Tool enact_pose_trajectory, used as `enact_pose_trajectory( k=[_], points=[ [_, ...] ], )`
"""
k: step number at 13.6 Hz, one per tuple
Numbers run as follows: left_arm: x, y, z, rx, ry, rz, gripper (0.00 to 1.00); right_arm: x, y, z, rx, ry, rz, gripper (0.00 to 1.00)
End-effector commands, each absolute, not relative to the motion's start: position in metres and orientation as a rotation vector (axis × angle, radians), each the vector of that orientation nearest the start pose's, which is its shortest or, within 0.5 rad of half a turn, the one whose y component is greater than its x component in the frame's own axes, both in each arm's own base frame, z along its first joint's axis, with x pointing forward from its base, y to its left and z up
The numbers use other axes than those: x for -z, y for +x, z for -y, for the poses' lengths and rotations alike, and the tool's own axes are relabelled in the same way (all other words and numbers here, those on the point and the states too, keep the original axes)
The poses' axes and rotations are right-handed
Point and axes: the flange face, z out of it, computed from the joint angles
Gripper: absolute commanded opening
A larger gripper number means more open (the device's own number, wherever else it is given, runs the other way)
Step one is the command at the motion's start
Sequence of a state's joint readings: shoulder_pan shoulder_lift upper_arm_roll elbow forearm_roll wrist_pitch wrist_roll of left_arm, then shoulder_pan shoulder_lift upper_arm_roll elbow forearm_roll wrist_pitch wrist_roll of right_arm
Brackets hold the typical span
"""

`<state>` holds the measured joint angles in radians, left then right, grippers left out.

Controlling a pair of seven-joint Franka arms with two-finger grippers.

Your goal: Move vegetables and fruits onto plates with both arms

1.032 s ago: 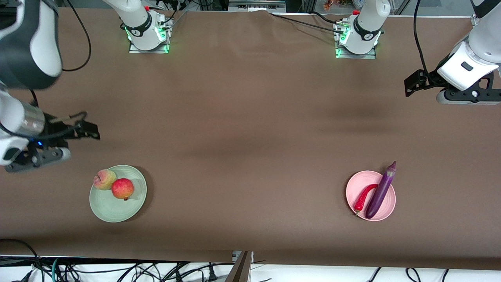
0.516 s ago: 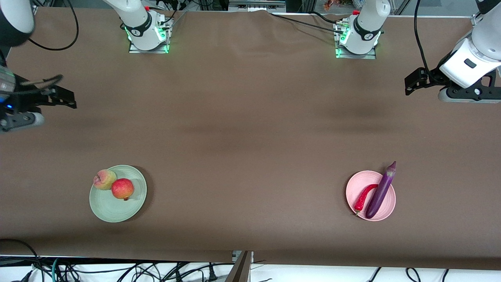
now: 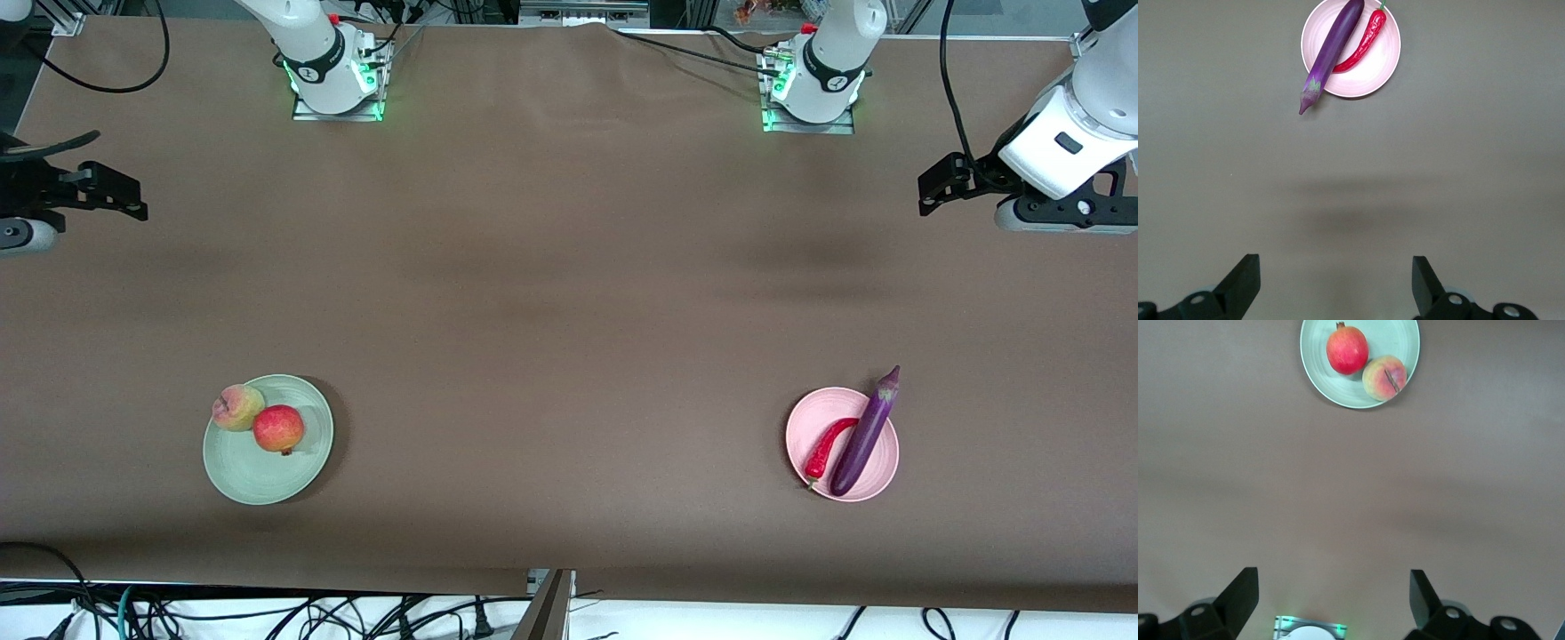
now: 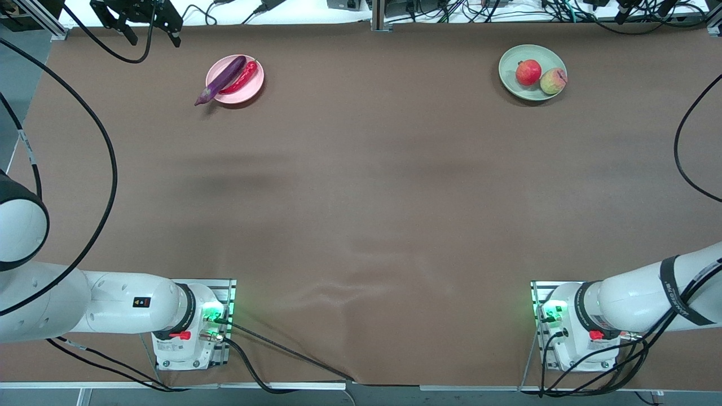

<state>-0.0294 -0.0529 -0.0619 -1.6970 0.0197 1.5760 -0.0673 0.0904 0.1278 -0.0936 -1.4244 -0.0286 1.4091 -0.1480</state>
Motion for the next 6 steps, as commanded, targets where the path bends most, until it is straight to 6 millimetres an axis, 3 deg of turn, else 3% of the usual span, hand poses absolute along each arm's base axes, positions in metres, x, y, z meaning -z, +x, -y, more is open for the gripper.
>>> enact_pose_trajectory(
  k=[1, 6],
  points=[
    [-0.5995, 0.5358, 0.0483, -0.114, -3.140, -0.050, 1.00, -0.6066, 0.5632, 0.0046, -0.250, -3.173, 0.145, 1.00],
    [-0.5986, 0.5360, 0.0484, -0.118, -3.139, -0.050, 1.00, -0.6057, 0.5681, 0.0002, -0.244, -3.169, 0.159, 1.00]
  ],
)
